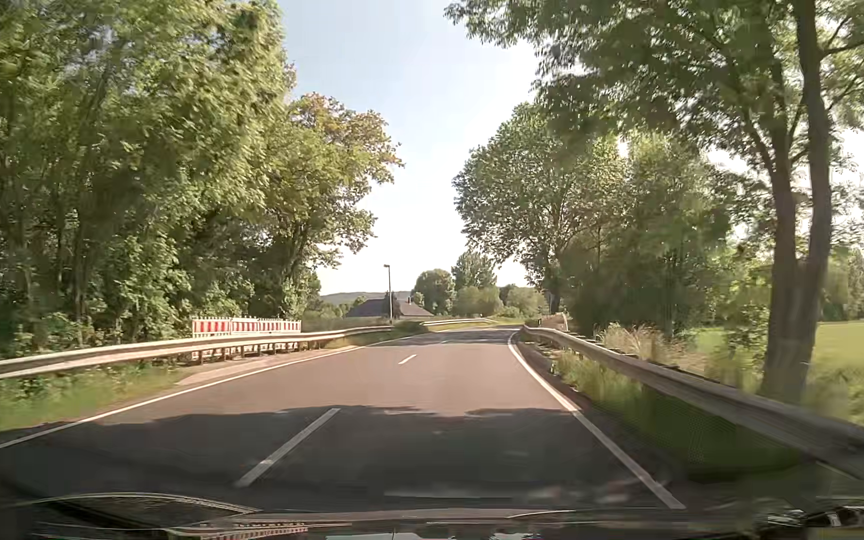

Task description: Follow the waypoints while adhering to traffic rules and regulations

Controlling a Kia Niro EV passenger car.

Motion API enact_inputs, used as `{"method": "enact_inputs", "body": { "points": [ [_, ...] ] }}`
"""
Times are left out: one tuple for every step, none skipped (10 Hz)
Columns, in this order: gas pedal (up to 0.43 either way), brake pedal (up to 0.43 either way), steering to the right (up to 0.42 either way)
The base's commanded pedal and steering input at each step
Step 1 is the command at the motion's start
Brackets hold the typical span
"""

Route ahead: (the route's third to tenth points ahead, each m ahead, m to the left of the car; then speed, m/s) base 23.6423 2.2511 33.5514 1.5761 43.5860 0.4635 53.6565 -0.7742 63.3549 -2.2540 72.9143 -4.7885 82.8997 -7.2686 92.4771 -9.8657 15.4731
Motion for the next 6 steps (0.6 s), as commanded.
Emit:
{"method": "enact_inputs", "body": {
  "points": [
    [0.11,0.0,0.007],
    [0.11,0.0,0.007],
    [0.118,0.0,0.007],
    [0.118,0.0,0.006],
    [0.13,0.0,0.005],
    [0.13,0.0,0.005]
  ]
}}
